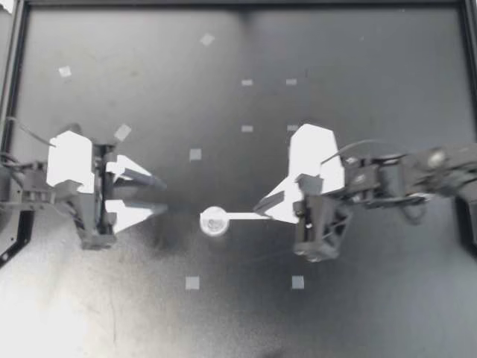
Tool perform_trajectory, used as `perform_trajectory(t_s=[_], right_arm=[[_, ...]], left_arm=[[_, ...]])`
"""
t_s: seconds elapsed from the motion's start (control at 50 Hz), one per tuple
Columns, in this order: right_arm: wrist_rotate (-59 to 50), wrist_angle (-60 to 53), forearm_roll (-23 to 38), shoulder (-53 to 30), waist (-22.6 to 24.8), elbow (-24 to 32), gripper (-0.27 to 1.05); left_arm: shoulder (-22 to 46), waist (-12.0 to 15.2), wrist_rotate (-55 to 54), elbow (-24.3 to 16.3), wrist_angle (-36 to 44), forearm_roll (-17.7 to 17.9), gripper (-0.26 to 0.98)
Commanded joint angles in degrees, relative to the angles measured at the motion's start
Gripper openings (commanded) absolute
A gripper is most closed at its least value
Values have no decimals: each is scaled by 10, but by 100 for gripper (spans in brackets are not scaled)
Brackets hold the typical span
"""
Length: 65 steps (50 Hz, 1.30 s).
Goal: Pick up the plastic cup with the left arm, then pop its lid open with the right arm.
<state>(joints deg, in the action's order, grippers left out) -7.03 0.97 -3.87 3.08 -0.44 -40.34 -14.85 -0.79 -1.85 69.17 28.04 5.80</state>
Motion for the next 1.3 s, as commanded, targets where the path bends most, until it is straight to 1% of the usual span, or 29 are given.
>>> perform_trajectory(t_s=[0.0,0.2,0.32,0.42,0.7,1.28], right_arm=[[0,-11,2,-25,-3,28,-10],[-3,-29,1,-77,-20,48,-10],[-3,-33,1,-92,-26,54,-10],[-4,-36,0,-107,-26,56,-10],[-14,-51,-1,-145,-23,76,-10],[-28,-60,-2,-176,-4,100,-10]], left_arm=[[22,-1,-3,-17,15,1,60],[108,-1,-10,-47,18,0,61],[152,-10,-10,-73,18,-5,61],[173,-17,-10,-87,18,-10,61],[193,-35,-10,-104,15,-10,62],[236,-35,-7,-127,20,-11,62]])
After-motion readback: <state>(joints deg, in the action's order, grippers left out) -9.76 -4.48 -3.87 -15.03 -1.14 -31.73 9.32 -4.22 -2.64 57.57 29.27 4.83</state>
